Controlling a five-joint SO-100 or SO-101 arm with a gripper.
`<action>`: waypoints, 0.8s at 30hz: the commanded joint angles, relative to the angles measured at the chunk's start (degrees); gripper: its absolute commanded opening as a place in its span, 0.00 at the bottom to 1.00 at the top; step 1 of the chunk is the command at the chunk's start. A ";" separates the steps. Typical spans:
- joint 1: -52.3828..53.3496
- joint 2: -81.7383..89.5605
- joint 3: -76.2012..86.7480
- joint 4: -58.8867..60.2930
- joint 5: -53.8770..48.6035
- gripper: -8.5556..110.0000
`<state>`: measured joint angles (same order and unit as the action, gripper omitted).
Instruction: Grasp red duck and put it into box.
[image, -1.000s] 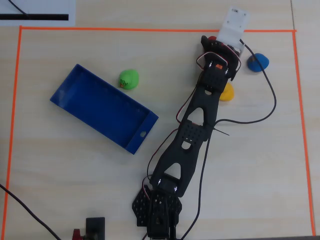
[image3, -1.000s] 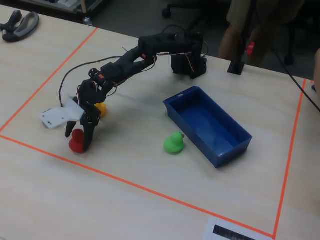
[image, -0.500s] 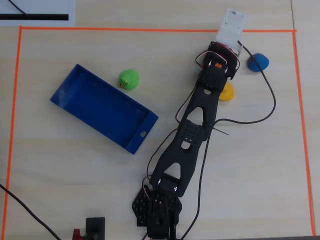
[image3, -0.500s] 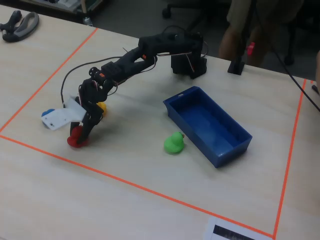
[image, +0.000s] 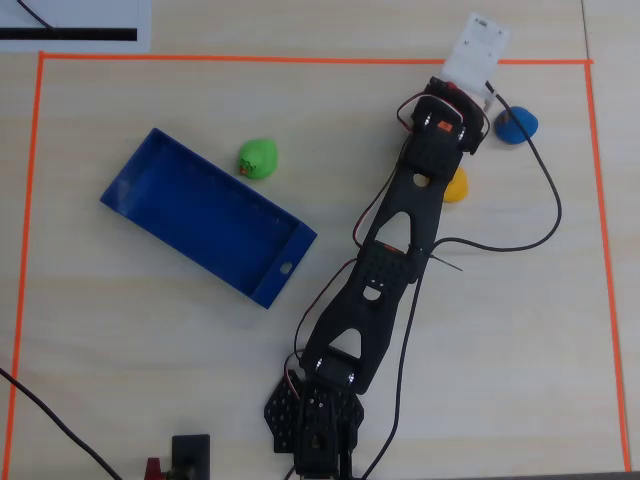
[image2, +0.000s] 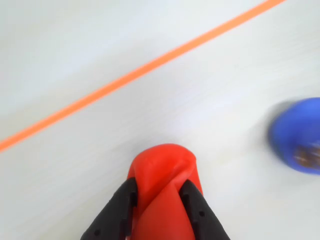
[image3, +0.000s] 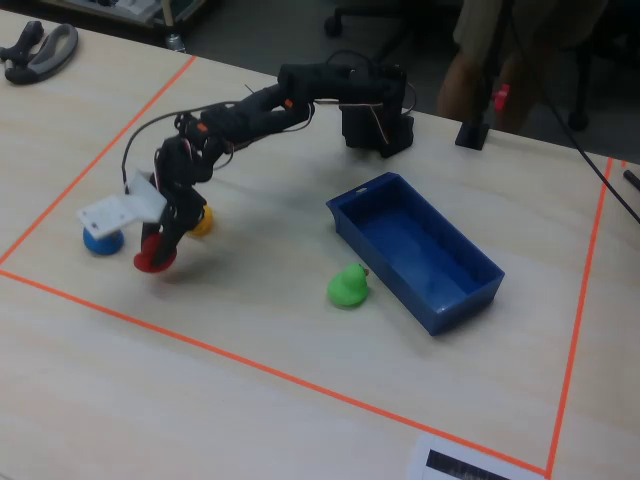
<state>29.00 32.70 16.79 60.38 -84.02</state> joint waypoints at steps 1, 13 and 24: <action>-0.88 13.54 -0.88 2.37 2.37 0.07; -10.11 54.32 21.97 13.45 14.15 0.07; -36.21 89.12 68.73 21.36 38.58 0.07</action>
<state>-3.60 114.79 82.00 81.39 -52.91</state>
